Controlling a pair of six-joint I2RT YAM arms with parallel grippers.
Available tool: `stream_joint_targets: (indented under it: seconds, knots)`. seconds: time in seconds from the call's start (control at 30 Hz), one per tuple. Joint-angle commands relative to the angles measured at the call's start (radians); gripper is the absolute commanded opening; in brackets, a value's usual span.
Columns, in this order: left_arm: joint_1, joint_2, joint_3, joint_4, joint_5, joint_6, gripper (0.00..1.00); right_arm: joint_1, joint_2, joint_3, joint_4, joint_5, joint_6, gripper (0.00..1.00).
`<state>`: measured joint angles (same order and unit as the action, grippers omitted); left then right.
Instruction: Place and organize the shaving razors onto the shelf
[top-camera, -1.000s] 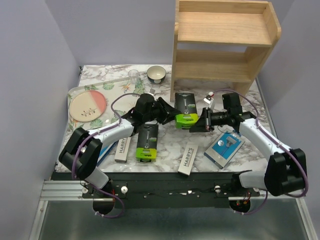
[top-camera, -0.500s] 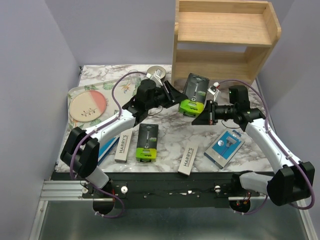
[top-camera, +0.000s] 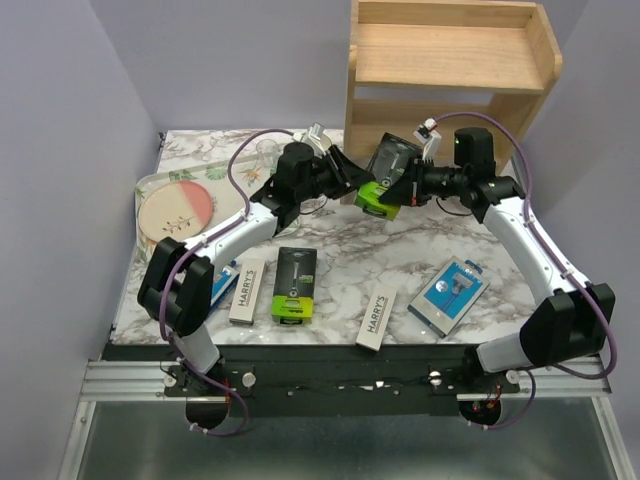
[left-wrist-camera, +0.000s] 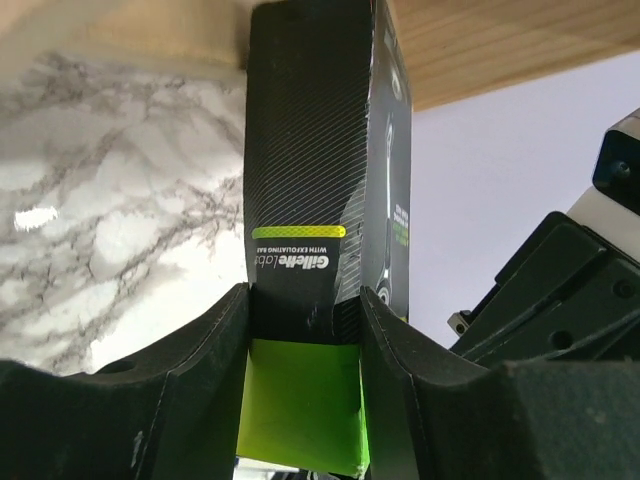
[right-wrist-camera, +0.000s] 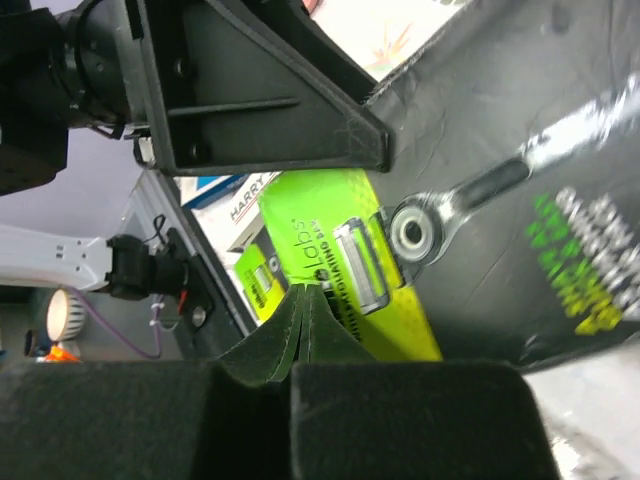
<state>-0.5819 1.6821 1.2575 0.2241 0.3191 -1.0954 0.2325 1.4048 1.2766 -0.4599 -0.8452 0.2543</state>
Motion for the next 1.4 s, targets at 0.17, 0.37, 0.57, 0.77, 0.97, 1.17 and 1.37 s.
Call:
stream_joint_targets:
  seconds: [0.17, 0.37, 0.57, 0.77, 0.97, 1.17, 1.37]
  knots:
    - [0.065, 0.028, 0.082, 0.087, -0.003, -0.027, 0.35, -0.009, 0.094, 0.159, -0.022, 0.061, -0.058, 0.04]
    - [0.077, 0.005, 0.063, 0.083, -0.060, -0.087, 0.29, -0.010, 0.014, 0.185, -0.065, 0.121, -0.079, 0.23]
    - [0.076, 0.050, 0.100, 0.070, -0.101, -0.153, 0.27, -0.009, -0.084, 0.162, -0.183, 0.433, -0.090, 0.17]
    - [0.079, 0.053, 0.109, 0.049, -0.111, -0.184, 0.25, -0.009, -0.093, 0.044, -0.148, 0.653, -0.082, 0.01]
    - [0.079, 0.045, 0.100, 0.052, -0.112, -0.190, 0.25, -0.010, 0.038, 0.085, -0.068, 0.698, -0.037, 0.01]
    - [0.085, 0.025, 0.094, 0.054, -0.114, -0.190, 0.25, -0.007, 0.146, 0.179, -0.036, 0.675, 0.032, 0.01]
    - [0.088, -0.016, 0.034, -0.002, -0.110, -0.114, 0.72, -0.007, 0.163, 0.208, -0.058, 0.710, 0.027, 0.01]
